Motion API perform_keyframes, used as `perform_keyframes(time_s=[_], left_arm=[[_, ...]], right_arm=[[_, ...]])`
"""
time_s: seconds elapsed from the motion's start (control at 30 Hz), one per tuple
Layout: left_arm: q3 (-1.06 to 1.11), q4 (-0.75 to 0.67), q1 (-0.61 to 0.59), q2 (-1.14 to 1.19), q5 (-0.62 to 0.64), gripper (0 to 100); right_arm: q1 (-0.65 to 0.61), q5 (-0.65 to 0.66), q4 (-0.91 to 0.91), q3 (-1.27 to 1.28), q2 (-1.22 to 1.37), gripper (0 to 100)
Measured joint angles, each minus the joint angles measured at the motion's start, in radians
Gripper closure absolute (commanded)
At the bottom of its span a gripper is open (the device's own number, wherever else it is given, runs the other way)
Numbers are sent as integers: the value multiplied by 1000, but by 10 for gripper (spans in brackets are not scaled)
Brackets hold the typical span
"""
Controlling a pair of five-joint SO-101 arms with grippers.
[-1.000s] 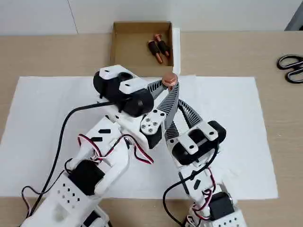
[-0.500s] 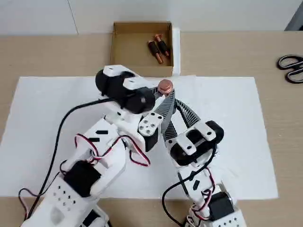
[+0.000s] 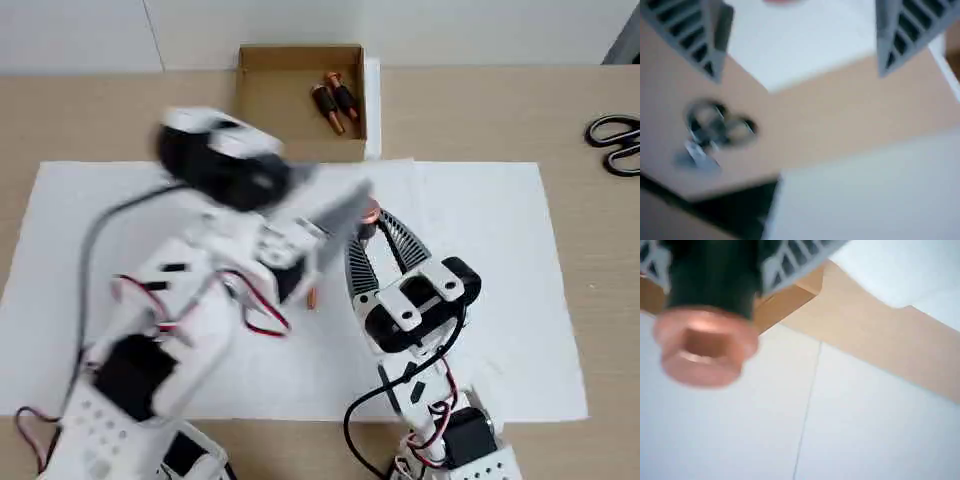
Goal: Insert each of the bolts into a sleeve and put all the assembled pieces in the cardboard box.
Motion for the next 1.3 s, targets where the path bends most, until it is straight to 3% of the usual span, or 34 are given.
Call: perform_keyframes(time_s=[0.1, 0.3, 0.5, 0.7, 0.9, 1.3], left_arm=[[-35, 40, -107, -6, 2, 999], [-11, 199, -252, -120, 2, 994], [201, 339, -393, -361, -14, 994], [502, 351, -410, -646, -57, 994], [692, 308, -410, -776, -60, 994], [717, 230, -419, -875, -60, 994]], right_arm=[[3, 0, 20, 0, 0, 994], [-54, 0, 147, 0, 0, 995], [-55, -20, 261, -15, 0, 995], [109, -83, 275, -127, 97, 995], [180, -83, 275, -330, 439, 995], [196, -95, 229, -1022, 1257, 995]])
